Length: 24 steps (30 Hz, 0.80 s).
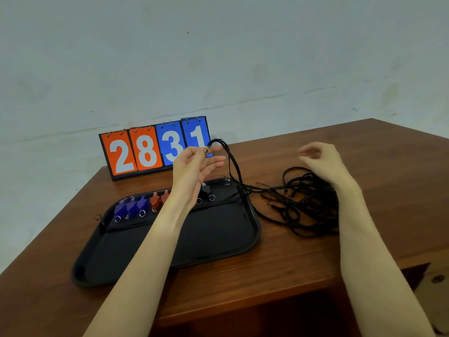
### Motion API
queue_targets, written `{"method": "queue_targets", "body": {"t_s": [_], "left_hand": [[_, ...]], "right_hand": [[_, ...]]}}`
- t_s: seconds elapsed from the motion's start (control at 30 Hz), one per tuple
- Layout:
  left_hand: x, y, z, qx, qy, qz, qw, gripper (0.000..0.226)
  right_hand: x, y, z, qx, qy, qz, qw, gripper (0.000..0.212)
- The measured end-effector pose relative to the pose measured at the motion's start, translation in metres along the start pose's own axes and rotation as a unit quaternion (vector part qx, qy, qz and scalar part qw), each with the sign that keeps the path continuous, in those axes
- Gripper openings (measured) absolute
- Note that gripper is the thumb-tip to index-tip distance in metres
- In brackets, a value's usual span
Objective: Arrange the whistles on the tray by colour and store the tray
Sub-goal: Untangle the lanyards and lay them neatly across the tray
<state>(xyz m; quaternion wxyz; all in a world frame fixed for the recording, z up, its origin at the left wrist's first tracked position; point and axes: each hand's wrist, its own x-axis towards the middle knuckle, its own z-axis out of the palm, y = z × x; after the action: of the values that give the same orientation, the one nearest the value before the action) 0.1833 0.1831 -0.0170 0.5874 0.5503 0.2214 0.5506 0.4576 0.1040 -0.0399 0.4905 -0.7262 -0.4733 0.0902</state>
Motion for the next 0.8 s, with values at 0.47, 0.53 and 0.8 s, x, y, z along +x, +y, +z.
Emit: {"method": "queue_targets", "body": {"t_s": [0.47, 0.53, 0.8], "left_hand": [[-0.004, 0.001, -0.002, 0.075, 0.01, 0.006, 0.997, 0.012], [0.001, -0.001, -0.006, 0.077, 0.049, 0.007, 0.996, 0.012], [0.007, -0.004, -0.016, 0.011, 0.126, 0.0, 0.992, 0.013]], "right_hand": [[-0.022, -0.054, 0.061, 0.108, -0.279, -0.147, 0.943, 0.014], [-0.018, -0.052, 0.054, 0.131, -0.222, -0.136, 0.957, 0.017], [-0.007, -0.025, 0.02, 0.224, -0.051, -0.065, 0.971, 0.03]]}}
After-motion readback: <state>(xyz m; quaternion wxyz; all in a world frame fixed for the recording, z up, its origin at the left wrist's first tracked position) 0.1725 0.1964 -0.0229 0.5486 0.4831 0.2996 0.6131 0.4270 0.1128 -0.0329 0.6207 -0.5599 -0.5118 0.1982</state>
